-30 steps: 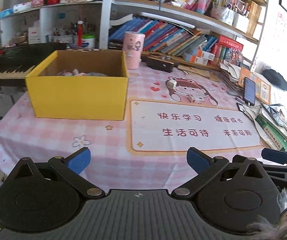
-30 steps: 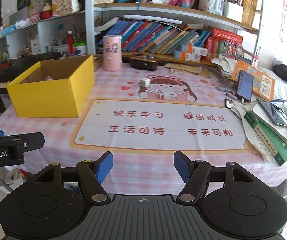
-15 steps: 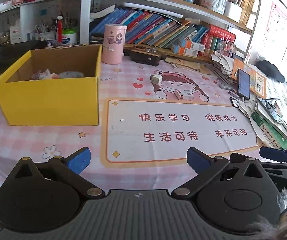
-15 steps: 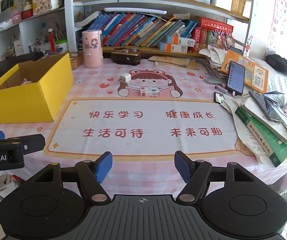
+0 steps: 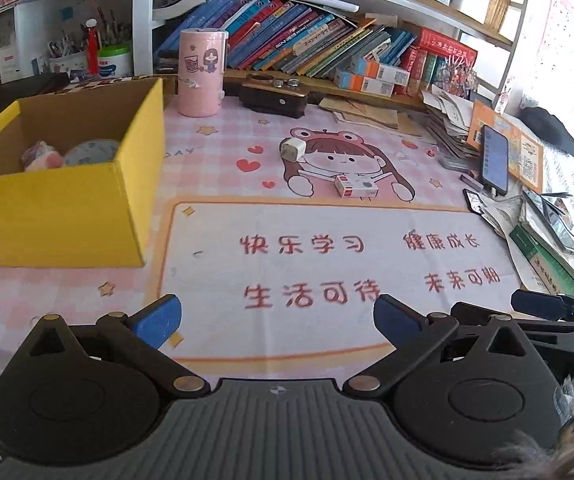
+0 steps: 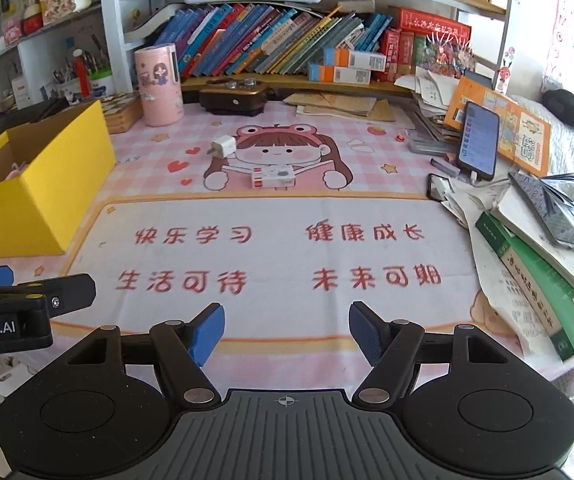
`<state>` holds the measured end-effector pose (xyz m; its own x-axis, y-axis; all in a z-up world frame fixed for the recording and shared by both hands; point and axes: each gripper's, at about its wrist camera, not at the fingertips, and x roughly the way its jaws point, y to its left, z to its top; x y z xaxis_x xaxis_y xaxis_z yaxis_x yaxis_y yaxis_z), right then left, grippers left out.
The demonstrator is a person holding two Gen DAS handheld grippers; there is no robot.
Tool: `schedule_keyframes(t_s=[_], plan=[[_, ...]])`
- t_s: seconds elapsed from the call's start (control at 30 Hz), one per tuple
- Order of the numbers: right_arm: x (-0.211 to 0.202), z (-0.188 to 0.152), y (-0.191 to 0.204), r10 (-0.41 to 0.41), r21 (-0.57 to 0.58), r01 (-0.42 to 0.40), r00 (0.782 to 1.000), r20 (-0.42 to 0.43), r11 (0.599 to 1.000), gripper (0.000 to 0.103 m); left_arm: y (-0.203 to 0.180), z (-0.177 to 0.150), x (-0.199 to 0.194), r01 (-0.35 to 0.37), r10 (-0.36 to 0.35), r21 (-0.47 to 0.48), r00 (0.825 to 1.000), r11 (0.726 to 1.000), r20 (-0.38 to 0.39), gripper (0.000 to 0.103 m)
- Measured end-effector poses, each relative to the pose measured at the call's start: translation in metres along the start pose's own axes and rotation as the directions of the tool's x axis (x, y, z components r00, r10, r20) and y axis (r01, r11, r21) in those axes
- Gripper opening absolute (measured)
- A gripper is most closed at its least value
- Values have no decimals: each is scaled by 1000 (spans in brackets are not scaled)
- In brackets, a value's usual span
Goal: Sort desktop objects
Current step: 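Withdraw both tools from the box toward the white plug and small white box, then grasp the small white box with the right gripper while the left gripper grasps the white plug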
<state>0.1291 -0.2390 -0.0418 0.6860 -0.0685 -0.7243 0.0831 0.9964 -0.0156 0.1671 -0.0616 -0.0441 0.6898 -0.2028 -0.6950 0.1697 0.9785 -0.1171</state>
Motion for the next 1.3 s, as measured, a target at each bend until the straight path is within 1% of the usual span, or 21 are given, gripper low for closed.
schedule_keyframes(t_s=[0.33, 0.47, 0.57, 0.73, 0.93, 1.07, 1.23, 1.3], plan=[[46, 39, -32, 87, -46, -88, 996, -38, 995, 70, -28, 32, 36, -86, 85, -56, 996, 995, -29, 103], [67, 54, -42, 113, -69, -115, 993, -38, 991, 70, -33, 47, 54, -114, 108, -108, 992, 988, -59, 103], [85, 64, -50, 117, -70, -119, 993, -26, 990, 70, -35, 57, 70, -152, 142, -138, 987, 979, -80, 103], [114, 81, -56, 142, -67, -142, 990, -9, 988, 70, -37, 77, 91, -236, 228, -140, 971, 962, -69, 103], [152, 93, -47, 177, -115, -174, 984, 10, 978, 70, -36, 96, 104, -303, 298, -123, 953, 945, -52, 103], [175, 97, -33, 173, -126, -168, 985, 29, 978, 70, -36, 104, 109, -342, 338, -113, 940, 933, -51, 103], [196, 101, -15, 206, -138, -200, 978, 32, 970, 70, -36, 108, 112, -372, 369, -100, 928, 923, -55, 103], [204, 103, -10, 200, -134, -193, 979, 34, 972, 71, -35, 108, 113, -383, 379, -95, 923, 919, -61, 103]])
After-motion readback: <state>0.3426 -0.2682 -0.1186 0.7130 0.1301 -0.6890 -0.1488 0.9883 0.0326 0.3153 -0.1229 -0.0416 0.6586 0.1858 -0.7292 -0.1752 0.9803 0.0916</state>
